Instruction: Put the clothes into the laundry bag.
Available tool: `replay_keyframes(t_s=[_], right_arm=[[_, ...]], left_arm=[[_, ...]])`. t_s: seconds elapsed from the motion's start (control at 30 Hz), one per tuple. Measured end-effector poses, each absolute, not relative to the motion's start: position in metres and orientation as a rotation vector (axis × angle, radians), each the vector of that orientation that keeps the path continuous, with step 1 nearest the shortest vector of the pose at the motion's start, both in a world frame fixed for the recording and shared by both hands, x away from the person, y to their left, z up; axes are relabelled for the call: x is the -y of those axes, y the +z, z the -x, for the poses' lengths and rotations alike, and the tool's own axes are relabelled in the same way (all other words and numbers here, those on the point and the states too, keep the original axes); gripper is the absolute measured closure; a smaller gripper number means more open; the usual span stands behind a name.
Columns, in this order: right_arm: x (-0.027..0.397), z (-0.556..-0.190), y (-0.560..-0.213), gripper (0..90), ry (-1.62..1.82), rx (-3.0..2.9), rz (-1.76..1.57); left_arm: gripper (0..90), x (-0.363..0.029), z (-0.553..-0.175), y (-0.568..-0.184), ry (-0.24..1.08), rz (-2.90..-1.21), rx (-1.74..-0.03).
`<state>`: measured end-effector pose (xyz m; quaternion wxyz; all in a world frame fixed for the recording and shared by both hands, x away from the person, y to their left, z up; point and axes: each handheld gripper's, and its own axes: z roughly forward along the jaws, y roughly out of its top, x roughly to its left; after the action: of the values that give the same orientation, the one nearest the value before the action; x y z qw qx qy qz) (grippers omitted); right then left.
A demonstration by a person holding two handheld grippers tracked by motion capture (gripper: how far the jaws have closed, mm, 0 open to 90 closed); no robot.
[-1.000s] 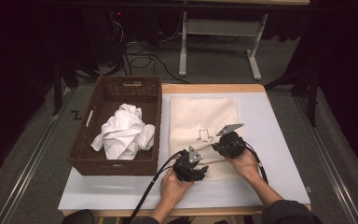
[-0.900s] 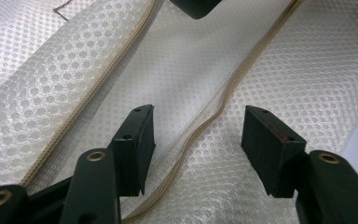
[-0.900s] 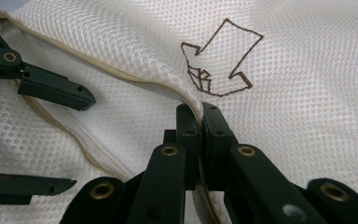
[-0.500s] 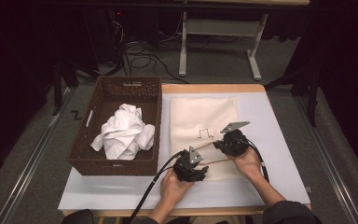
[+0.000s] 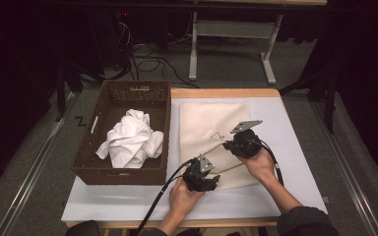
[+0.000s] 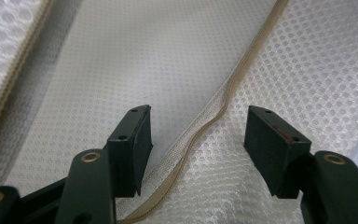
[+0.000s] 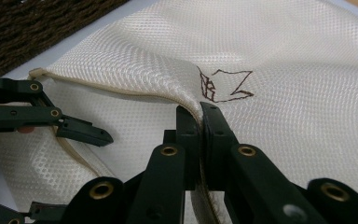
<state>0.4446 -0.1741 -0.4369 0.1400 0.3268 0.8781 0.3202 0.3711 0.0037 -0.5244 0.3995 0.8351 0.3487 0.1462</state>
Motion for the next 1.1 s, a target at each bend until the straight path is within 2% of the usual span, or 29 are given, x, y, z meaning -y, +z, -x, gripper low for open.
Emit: replay_keyframes(t_s=[1.1], right_arm=[[0.171,-0.448,-0.395,87.6,0.961,-2.495,-0.897]], left_arm=[[40.7,-0.004,-0.371,-0.524,0.371,-2.115,-0.882]])
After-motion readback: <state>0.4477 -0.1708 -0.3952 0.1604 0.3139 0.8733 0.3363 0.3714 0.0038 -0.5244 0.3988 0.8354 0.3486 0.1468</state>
